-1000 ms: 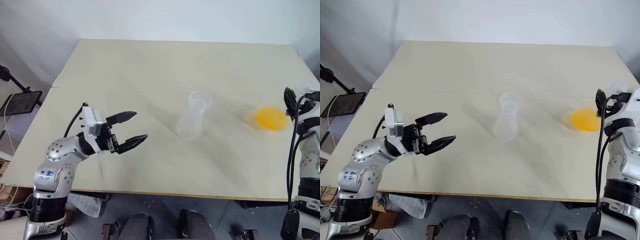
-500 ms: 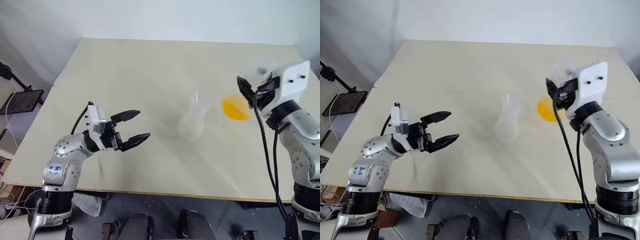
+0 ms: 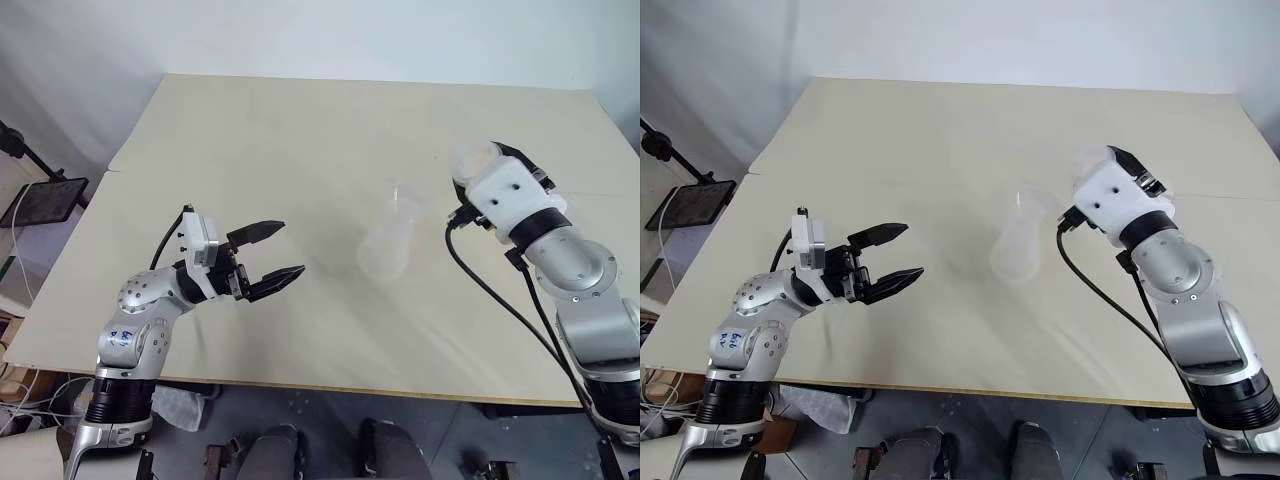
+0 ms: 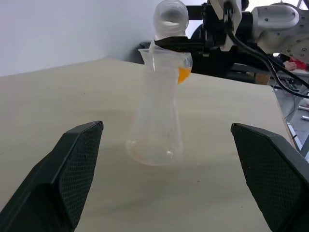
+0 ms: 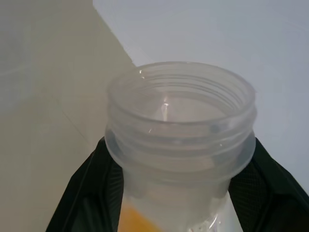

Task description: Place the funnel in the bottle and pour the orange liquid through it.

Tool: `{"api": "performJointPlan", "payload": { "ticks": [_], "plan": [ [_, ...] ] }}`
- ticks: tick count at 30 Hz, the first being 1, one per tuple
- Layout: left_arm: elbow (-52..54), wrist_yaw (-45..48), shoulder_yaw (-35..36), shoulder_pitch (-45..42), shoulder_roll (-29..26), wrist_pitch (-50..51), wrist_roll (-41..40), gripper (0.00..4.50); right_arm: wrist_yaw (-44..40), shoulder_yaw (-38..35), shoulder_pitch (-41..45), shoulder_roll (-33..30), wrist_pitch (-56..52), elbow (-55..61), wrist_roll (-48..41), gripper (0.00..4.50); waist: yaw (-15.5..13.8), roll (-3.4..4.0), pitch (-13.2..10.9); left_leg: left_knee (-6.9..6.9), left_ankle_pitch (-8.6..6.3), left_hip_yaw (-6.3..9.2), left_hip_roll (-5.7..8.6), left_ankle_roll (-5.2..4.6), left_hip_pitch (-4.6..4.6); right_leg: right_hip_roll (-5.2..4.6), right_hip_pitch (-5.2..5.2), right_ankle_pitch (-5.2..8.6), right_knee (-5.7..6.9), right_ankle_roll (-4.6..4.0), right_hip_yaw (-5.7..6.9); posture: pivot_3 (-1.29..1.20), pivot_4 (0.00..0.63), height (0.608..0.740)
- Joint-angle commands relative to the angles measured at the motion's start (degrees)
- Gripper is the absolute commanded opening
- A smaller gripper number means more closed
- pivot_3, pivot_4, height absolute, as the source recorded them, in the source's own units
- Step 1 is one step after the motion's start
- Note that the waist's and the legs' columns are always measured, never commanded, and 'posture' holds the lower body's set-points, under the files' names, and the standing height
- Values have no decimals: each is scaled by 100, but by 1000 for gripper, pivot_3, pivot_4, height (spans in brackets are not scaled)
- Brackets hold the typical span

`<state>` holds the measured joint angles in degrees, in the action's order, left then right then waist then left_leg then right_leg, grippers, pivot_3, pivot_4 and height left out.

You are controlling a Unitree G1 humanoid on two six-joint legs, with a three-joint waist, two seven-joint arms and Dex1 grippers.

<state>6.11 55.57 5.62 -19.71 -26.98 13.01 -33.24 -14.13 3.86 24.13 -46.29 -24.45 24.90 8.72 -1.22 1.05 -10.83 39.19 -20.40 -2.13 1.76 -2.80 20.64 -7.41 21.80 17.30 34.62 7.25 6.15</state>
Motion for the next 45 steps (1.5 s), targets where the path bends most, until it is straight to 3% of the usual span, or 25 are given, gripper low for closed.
{"api": "performJointPlan", "payload": {
  "ticks": [1,19,45],
  "plan": [
    [40,38,10,-76,11,-134,34,4500,-49,23,-9,-61,201,336,550,2455,-1,0,0,0,0,0,0,0,0,0,0,0,0,0,0,0,150,740],
    [-120,75,-20,-176,92,-263,127,4500,-135,532,195,-60,1330,118,2631,2455,1,-1,0,0,1,0,0,2,0,1,0,0,-2,0,5,0,150,740],
    [-106,8,-22,-221,192,-270,172,4500,104,333,409,7,2399,-432,4057,2455,8,-1,-1,0,2,1,-2,4,1,4,0,0,-3,0,4,0,150,740]
  ]
}}
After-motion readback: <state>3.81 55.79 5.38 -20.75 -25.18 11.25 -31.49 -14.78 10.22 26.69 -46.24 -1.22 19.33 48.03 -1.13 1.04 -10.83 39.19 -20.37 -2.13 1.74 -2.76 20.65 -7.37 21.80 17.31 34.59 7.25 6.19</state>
